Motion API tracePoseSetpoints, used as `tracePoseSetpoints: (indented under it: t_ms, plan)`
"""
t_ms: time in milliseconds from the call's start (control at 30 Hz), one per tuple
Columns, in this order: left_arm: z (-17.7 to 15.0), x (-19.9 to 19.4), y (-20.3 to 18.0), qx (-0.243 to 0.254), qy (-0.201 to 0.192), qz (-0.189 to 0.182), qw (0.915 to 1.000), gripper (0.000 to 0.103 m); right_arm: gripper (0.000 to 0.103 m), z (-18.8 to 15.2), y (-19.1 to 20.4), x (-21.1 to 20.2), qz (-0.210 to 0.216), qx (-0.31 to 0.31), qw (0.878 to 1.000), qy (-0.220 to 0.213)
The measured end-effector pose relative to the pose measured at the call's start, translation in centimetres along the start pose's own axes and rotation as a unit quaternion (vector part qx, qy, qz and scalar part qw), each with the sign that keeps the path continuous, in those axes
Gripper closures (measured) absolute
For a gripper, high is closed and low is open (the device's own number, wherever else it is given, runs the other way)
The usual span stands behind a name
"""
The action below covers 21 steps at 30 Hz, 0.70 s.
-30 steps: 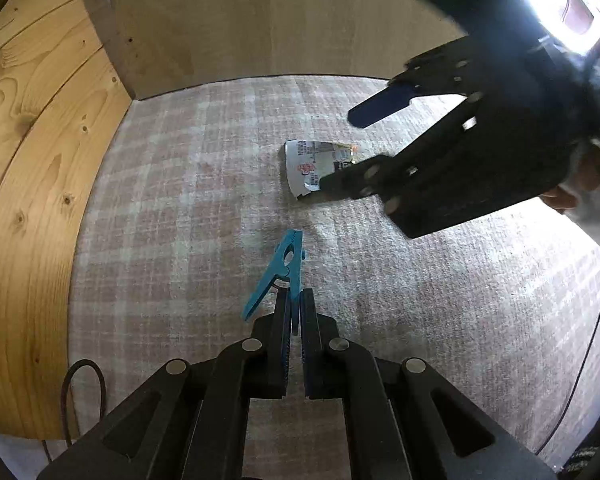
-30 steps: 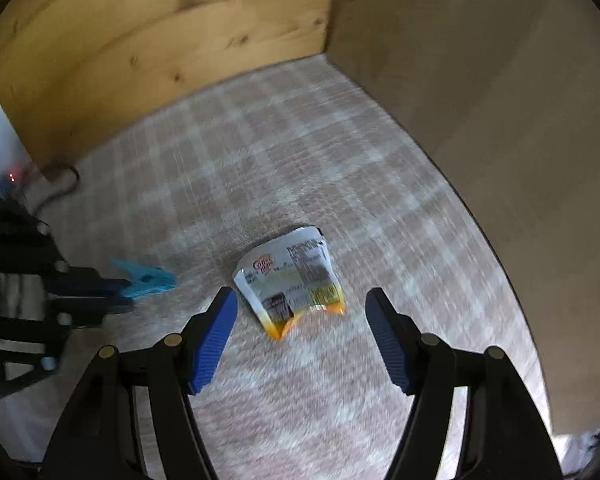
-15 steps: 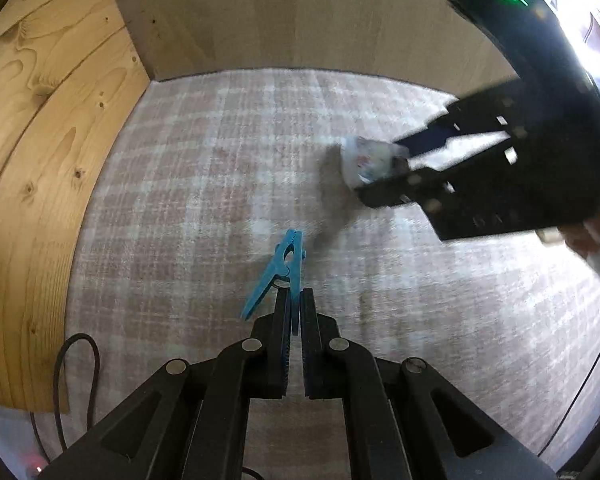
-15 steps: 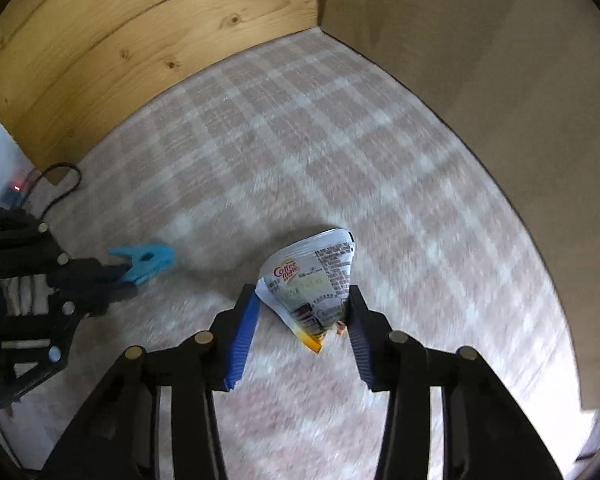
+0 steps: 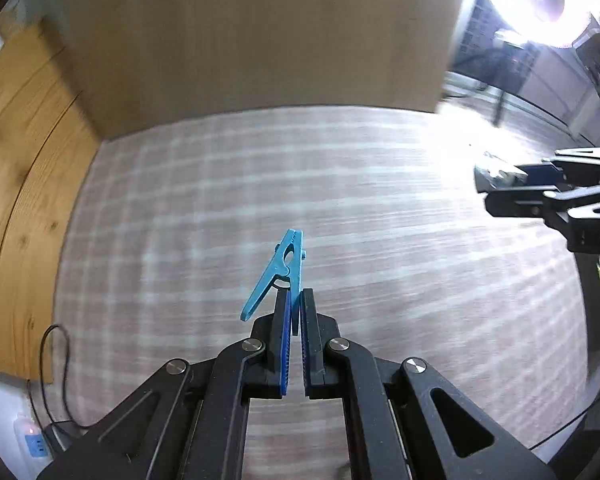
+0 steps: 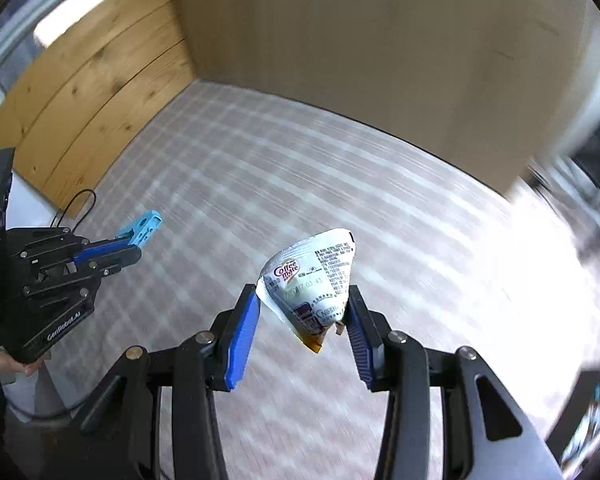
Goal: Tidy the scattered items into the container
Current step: 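Carry the snack packet and clothespin over the black box with both tools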
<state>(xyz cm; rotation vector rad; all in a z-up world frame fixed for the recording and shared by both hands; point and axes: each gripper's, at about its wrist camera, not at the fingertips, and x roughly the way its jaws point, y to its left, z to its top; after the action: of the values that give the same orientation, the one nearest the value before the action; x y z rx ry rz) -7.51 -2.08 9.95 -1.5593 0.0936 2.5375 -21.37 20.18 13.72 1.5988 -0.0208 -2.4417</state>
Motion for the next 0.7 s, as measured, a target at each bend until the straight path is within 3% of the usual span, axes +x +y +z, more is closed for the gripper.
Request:
tracePoseSetpoints:
  t_ms: [333,700]
  plan:
    - [2.4,-2.7,-15.2,0.103,-0.032,-0.077,0.9912,0.099,0.061,-11.5,-11.4,-8.3,-0.057,0.143,0.987,-0.041]
    - [3.3,-2.6,-34.1,0.21,-0.039,-0.162,0.9634,0.099,0.061,-29.0,-24.3,-19.5,-0.163,0.295,0.94,-0.055]
